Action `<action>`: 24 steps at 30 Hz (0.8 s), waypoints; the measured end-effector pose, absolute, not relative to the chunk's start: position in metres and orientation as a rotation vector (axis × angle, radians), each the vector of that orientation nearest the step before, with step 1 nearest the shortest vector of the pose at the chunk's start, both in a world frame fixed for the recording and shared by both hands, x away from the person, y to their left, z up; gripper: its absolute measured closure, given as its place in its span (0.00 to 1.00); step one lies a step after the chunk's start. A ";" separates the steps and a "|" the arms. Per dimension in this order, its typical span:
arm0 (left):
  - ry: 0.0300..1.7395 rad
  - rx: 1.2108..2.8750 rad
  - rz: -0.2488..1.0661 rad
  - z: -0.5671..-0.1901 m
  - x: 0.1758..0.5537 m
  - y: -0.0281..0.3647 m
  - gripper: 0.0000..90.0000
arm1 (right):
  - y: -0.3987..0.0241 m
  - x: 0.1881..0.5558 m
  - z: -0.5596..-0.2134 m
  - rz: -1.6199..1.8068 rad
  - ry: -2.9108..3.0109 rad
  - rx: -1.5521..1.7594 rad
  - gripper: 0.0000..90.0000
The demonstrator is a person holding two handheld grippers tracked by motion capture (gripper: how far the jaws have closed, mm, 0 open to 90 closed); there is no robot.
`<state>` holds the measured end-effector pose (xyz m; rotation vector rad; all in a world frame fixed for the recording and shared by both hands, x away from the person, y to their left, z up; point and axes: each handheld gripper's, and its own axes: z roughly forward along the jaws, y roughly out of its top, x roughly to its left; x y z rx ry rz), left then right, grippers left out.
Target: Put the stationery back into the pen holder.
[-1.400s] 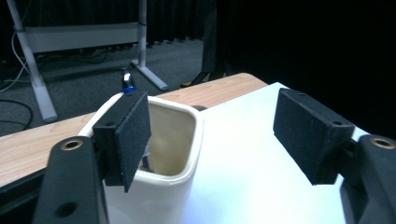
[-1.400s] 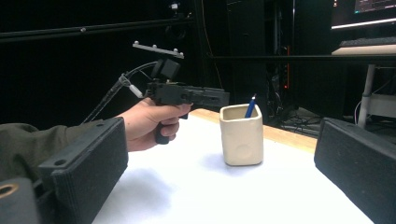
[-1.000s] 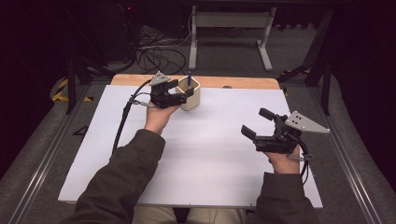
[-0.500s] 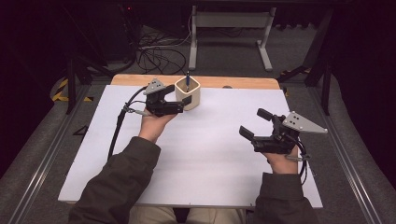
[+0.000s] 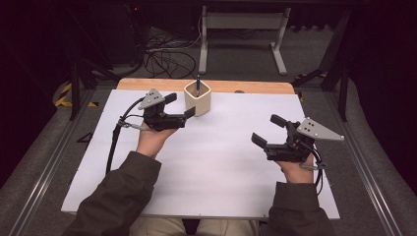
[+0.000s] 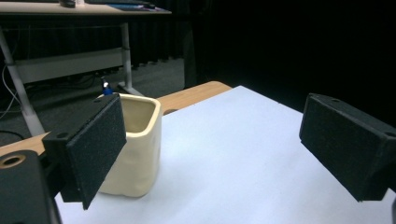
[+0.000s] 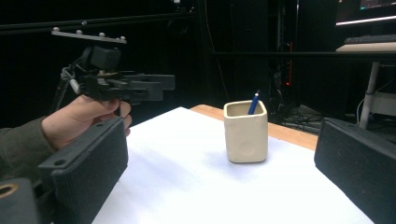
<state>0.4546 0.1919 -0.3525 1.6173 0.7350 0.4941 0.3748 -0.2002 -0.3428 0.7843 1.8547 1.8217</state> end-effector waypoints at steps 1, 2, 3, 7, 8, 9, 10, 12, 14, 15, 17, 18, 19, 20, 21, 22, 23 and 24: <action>0.733 1.614 0.493 -0.352 0.452 0.193 0.09 | -0.200 0.375 -0.343 1.821 1.855 0.785 0.04; 0.731 1.615 0.496 -0.352 0.450 0.195 0.09 | -0.200 0.375 -0.343 1.820 1.856 0.786 0.04; 0.731 1.610 0.493 -0.352 0.448 0.196 0.09 | -0.200 0.375 -0.343 1.820 1.856 0.786 0.04; 0.726 1.606 0.492 -0.351 0.441 0.202 0.08 | -0.198 0.374 -0.343 1.817 1.861 0.785 0.04; 0.726 1.603 0.493 -0.351 0.438 0.204 0.08 | -0.198 0.374 -0.343 1.815 1.861 0.785 0.04; 0.725 1.600 0.494 -0.351 0.437 0.205 0.08 | -0.198 0.374 -0.343 1.815 1.862 0.785 0.04; 0.725 1.600 0.495 -0.350 0.435 0.207 0.08 | -0.198 0.374 -0.344 1.814 1.862 0.786 0.04; 0.724 1.594 0.501 -0.350 0.431 0.210 0.07 | -0.198 0.375 -0.344 1.813 1.862 0.787 0.04; 0.725 1.587 0.501 -0.350 0.427 0.213 0.07 | -0.198 0.374 -0.344 1.811 1.863 0.787 0.04; 0.726 1.586 0.501 -0.350 0.426 0.215 0.07 | -0.198 0.374 -0.344 1.813 1.864 0.787 0.04; 0.722 1.586 0.504 -0.351 0.422 0.218 0.07 | -0.197 0.374 -0.344 1.810 1.866 0.787 0.04; 0.724 1.586 0.500 -0.351 0.421 0.219 0.07 | -0.197 0.374 -0.344 1.808 1.866 0.788 0.04; 0.724 1.584 0.499 -0.351 0.419 0.220 0.06 | -0.196 0.374 -0.344 1.807 1.867 0.788 0.04; 0.723 1.585 0.502 -0.351 0.418 0.222 0.06 | -0.196 0.374 -0.345 1.807 1.869 0.788 0.04; 0.725 1.582 0.505 -0.352 0.417 0.223 0.06 | -0.196 0.374 -0.345 1.805 1.870 0.788 0.04; 0.726 1.579 0.504 -0.352 0.415 0.224 0.06 | -0.195 0.374 -0.345 1.806 1.872 0.786 0.04; 0.728 1.575 0.501 -0.352 0.414 0.225 0.06 | -0.195 0.374 -0.345 1.804 1.872 0.785 0.04; 0.727 1.576 0.502 -0.353 0.413 0.227 0.06 | -0.195 0.374 -0.345 1.804 1.870 0.785 0.04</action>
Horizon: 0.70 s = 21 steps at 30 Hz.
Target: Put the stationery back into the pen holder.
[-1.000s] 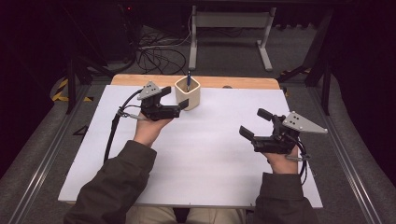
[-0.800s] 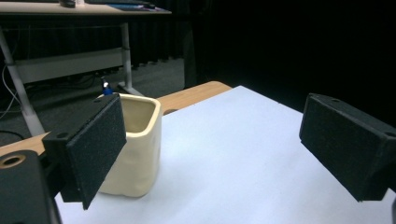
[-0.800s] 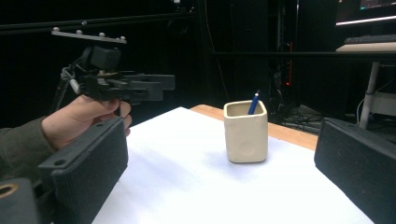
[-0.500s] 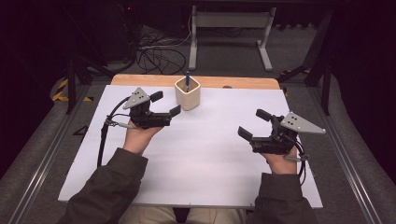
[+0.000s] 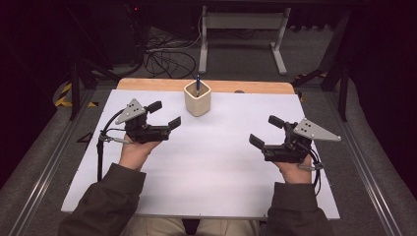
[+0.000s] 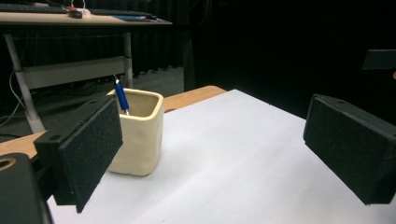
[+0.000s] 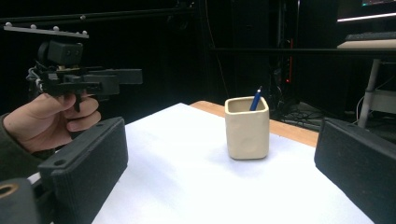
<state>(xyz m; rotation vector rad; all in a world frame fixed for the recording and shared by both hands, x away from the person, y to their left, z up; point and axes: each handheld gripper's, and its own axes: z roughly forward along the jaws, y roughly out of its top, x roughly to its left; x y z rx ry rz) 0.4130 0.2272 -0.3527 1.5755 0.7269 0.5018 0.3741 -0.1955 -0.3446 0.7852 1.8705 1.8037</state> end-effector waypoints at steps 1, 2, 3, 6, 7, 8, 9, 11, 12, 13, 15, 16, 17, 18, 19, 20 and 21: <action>0.729 1.573 0.505 -0.353 0.412 0.228 0.06 | -0.195 0.374 -0.345 1.803 1.870 0.784 0.04; 0.731 1.569 0.503 -0.354 0.411 0.230 0.06 | -0.196 0.374 -0.345 1.803 1.871 0.785 0.04; 0.733 1.569 0.505 -0.354 0.410 0.231 0.06 | -0.196 0.374 -0.345 1.802 1.871 0.788 0.04; 0.739 1.560 0.498 -0.356 0.406 0.236 0.06 | -0.196 0.374 -0.345 1.801 1.867 0.788 0.04; 0.738 1.559 0.502 -0.356 0.405 0.237 0.06 | -0.196 0.374 -0.345 1.801 1.866 0.790 0.04; 0.737 1.558 0.503 -0.356 0.403 0.239 0.06 | -0.196 0.374 -0.345 1.801 1.865 0.791 0.04; 0.740 1.551 0.501 -0.356 0.402 0.240 0.06 | -0.196 0.374 -0.345 1.800 1.865 0.790 0.04; 0.739 1.548 0.504 -0.356 0.399 0.243 0.06 | -0.196 0.374 -0.345 1.798 1.864 0.790 0.04; 0.739 1.547 0.503 -0.356 0.398 0.244 0.06 | -0.196 0.373 -0.345 1.801 1.865 0.790 0.04; 0.737 1.546 0.506 -0.357 0.397 0.245 0.06 | -0.196 0.373 -0.345 1.798 1.865 0.789 0.04; 0.739 1.554 0.510 -0.358 0.394 0.247 0.06 | -0.196 0.374 -0.345 1.796 1.866 0.786 0.04; 0.738 1.555 0.512 -0.358 0.393 0.248 0.06 | -0.196 0.374 -0.345 1.795 1.866 0.788 0.04; 0.738 1.555 0.514 -0.359 0.392 0.249 0.06 | -0.196 0.374 -0.345 1.795 1.865 0.786 0.04; 0.738 1.556 0.513 -0.359 0.391 0.250 0.06 | -0.195 0.374 -0.345 1.795 1.865 0.785 0.04; 0.736 1.555 0.513 -0.359 0.390 0.251 0.06 | -0.195 0.374 -0.345 1.796 1.864 0.785 0.04; 0.733 1.554 0.515 -0.359 0.389 0.252 0.06 | -0.195 0.374 -0.345 1.796 1.864 0.786 0.04; 0.733 1.555 0.519 -0.359 0.388 0.253 0.05 | -0.195 0.374 -0.345 1.796 1.863 0.786 0.04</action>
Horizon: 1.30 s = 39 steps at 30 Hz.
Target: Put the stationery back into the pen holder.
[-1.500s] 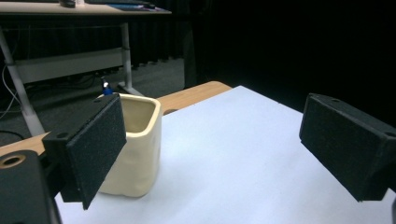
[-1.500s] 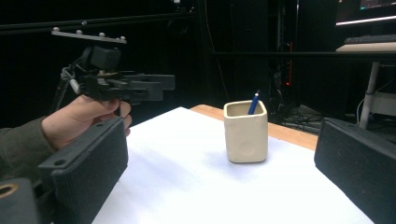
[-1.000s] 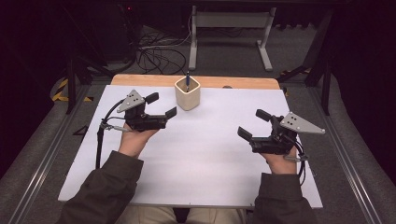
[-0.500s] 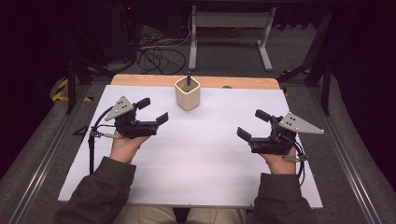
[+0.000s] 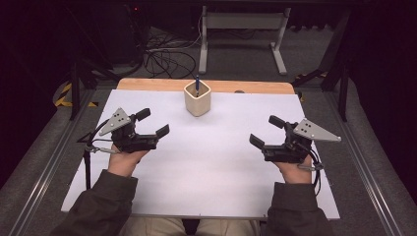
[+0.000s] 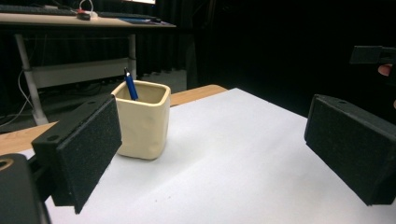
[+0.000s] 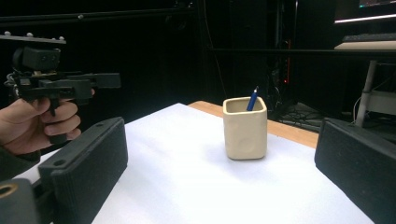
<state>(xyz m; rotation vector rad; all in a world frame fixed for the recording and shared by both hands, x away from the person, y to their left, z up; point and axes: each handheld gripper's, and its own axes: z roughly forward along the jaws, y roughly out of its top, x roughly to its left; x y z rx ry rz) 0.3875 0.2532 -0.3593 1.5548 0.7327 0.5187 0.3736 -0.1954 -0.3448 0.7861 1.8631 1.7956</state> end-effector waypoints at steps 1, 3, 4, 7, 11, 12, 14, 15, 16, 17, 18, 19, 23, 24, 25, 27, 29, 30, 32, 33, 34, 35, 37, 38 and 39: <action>0.734 1.554 0.520 -0.359 0.386 0.254 0.05 | -0.195 0.374 -0.345 1.796 1.863 0.786 0.04; 0.734 1.546 0.518 -0.359 0.384 0.256 0.05 | -0.195 0.374 -0.345 1.795 1.861 0.785 0.04; 0.733 1.542 0.517 -0.359 0.383 0.256 0.05 | -0.195 0.374 -0.345 1.796 1.860 0.785 0.04; 0.730 1.542 0.518 -0.359 0.380 0.258 0.05 | -0.196 0.374 -0.345 1.798 1.858 0.789 0.04; 0.731 1.534 0.513 -0.359 0.375 0.260 0.05 | -0.196 0.374 -0.344 1.804 1.851 0.787 0.04; 0.729 1.534 0.514 -0.359 0.374 0.261 0.05 | -0.196 0.374 -0.344 1.804 1.851 0.787 0.04; 0.731 1.529 0.515 -0.359 0.372 0.263 0.05 | -0.197 0.374 -0.344 1.802 1.851 0.787 0.04; 0.730 1.526 0.518 -0.358 0.371 0.265 0.05 | -0.196 0.374 -0.344 1.803 1.851 0.787 0.04; 0.732 1.520 0.516 -0.358 0.369 0.266 0.05 | -0.196 0.374 -0.344 1.804 1.851 0.787 0.04; 0.732 1.521 0.519 -0.358 0.368 0.268 0.05 | -0.196 0.375 -0.344 1.806 1.852 0.787 0.04; 0.734 1.520 0.522 -0.358 0.367 0.270 0.05 | -0.196 0.375 -0.344 1.806 1.851 0.788 0.04; 0.738 1.516 0.524 -0.358 0.366 0.272 0.05 | -0.196 0.376 -0.344 1.805 1.853 0.785 0.04; 0.756 1.513 0.532 -0.360 0.363 0.280 0.05 | -0.194 0.377 -0.344 1.807 1.855 0.782 0.04; 0.761 1.511 0.531 -0.360 0.362 0.282 0.05 | -0.194 0.377 -0.345 1.805 1.857 0.780 0.04; 0.766 1.509 0.531 -0.361 0.362 0.284 0.05 | -0.194 0.377 -0.344 1.808 1.858 0.783 0.04; 0.772 1.507 0.535 -0.361 0.360 0.287 0.05 | -0.194 0.378 -0.344 1.811 1.857 0.784 0.04; 0.777 1.508 0.539 -0.362 0.359 0.289 0.05 | -0.195 0.378 -0.344 1.810 1.856 0.783 0.04; 0.776 1.509 0.540 -0.362 0.359 0.290 0.05 | -0.194 0.378 -0.344 1.810 1.857 0.783 0.04; 0.778 1.512 0.543 -0.362 0.357 0.292 0.05 | -0.194 0.378 -0.344 1.811 1.856 0.781 0.04; 0.776 1.513 0.546 -0.362 0.357 0.293 0.05 | -0.194 0.378 -0.344 1.812 1.856 0.780 0.04; 0.779 1.514 0.548 -0.362 0.356 0.294 0.05 | -0.194 0.379 -0.344 1.811 1.856 0.781 0.04; 0.781 1.512 0.548 -0.362 0.356 0.294 0.05 | -0.194 0.379 -0.344 1.810 1.856 0.782 0.04; 0.784 1.510 0.550 -0.362 0.355 0.296 0.05 | -0.194 0.379 -0.344 1.811 1.856 0.782 0.04; 0.786 1.508 0.550 -0.362 0.354 0.297 0.05 | -0.194 0.379 -0.344 1.810 1.855 0.782 0.04; 0.787 1.510 0.550 -0.363 0.354 0.298 0.05 | -0.194 0.379 -0.344 1.813 1.854 0.784 0.04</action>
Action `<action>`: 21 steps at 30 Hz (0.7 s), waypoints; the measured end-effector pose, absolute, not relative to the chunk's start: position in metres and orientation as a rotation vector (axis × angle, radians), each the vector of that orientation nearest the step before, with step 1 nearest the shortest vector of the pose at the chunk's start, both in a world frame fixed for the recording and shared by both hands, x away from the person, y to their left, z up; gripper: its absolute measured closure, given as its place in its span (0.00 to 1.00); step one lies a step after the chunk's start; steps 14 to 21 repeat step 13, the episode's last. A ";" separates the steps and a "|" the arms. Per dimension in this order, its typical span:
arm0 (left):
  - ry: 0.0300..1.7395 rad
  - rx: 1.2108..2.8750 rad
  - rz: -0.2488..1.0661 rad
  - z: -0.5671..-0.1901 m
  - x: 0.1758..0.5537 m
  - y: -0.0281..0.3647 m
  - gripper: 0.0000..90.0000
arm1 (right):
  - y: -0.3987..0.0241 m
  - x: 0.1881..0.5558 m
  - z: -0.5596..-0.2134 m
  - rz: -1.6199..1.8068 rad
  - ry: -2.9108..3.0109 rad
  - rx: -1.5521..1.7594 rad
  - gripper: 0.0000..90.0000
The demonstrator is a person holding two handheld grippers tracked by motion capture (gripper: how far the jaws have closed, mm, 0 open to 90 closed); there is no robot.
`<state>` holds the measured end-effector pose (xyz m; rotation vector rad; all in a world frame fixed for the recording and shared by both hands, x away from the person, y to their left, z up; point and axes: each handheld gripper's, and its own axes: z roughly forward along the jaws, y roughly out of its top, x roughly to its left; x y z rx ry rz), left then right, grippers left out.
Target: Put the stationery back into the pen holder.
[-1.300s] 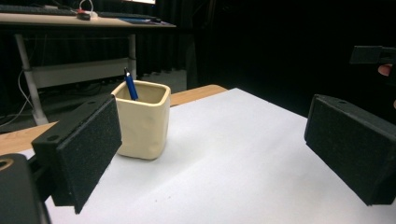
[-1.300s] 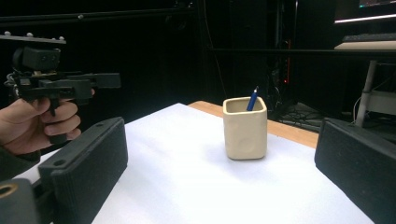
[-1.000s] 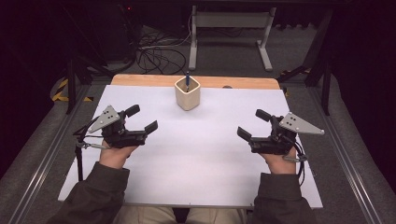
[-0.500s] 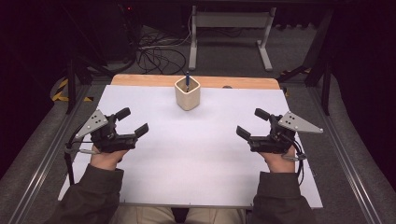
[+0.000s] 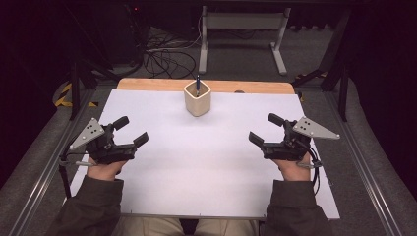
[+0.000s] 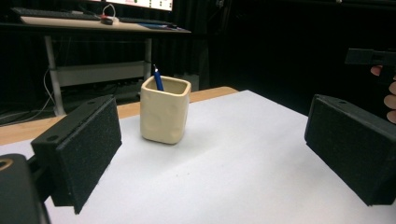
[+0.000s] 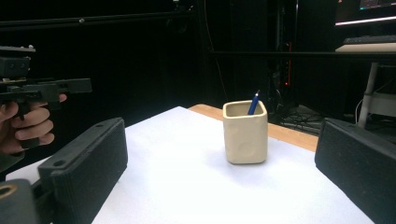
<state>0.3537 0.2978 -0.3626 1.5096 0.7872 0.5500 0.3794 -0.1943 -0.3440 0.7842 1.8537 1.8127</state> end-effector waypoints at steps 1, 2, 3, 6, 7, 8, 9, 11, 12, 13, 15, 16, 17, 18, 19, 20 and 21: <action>0.789 1.513 0.549 -0.363 0.353 0.298 0.05 | -0.194 0.380 -0.344 1.814 1.853 0.784 0.04; 0.789 1.512 0.548 -0.363 0.353 0.299 0.05 | -0.194 0.380 -0.344 1.813 1.853 0.784 0.04; 0.789 1.514 0.548 -0.364 0.353 0.299 0.05 | -0.194 0.380 -0.344 1.813 1.853 0.783 0.04; 0.792 1.514 0.549 -0.364 0.354 0.300 0.05 | -0.193 0.380 -0.344 1.810 1.857 0.784 0.04; 0.791 1.515 0.549 -0.364 0.354 0.300 0.05 | -0.193 0.381 -0.344 1.809 1.857 0.786 0.04; 0.790 1.517 0.550 -0.364 0.354 0.300 0.05 | -0.193 0.381 -0.344 1.810 1.858 0.787 0.04; 0.789 1.517 0.550 -0.364 0.354 0.299 0.05 | -0.193 0.381 -0.344 1.810 1.857 0.787 0.04; 0.784 1.518 0.552 -0.364 0.354 0.299 0.05 | -0.193 0.381 -0.344 1.808 1.858 0.784 0.04; 0.784 1.517 0.552 -0.364 0.354 0.299 0.05 | -0.193 0.381 -0.344 1.808 1.858 0.785 0.04; 0.782 1.518 0.552 -0.364 0.354 0.299 0.05 | -0.193 0.381 -0.344 1.808 1.858 0.785 0.04; 0.782 1.518 0.552 -0.364 0.354 0.299 0.05 | -0.193 0.381 -0.344 1.808 1.858 0.785 0.04; 0.782 1.518 0.552 -0.364 0.354 0.299 0.05 | -0.193 0.381 -0.344 1.808 1.858 0.785 0.04; 0.782 1.518 0.552 -0.364 0.354 0.299 0.05 | -0.193 0.381 -0.344 1.808 1.858 0.785 0.04; 0.782 1.518 0.552 -0.364 0.354 0.299 0.05 | -0.193 0.381 -0.344 1.808 1.858 0.785 0.04; 0.782 1.518 0.552 -0.364 0.354 0.299 0.05 | -0.193 0.381 -0.344 1.808 1.858 0.785 0.04; 0.782 1.518 0.552 -0.364 0.354 0.299 0.05 | -0.193 0.381 -0.344 1.808 1.858 0.785 0.04; 0.782 1.518 0.552 -0.364 0.354 0.299 0.05 | -0.193 0.381 -0.344 1.808 1.858 0.785 0.04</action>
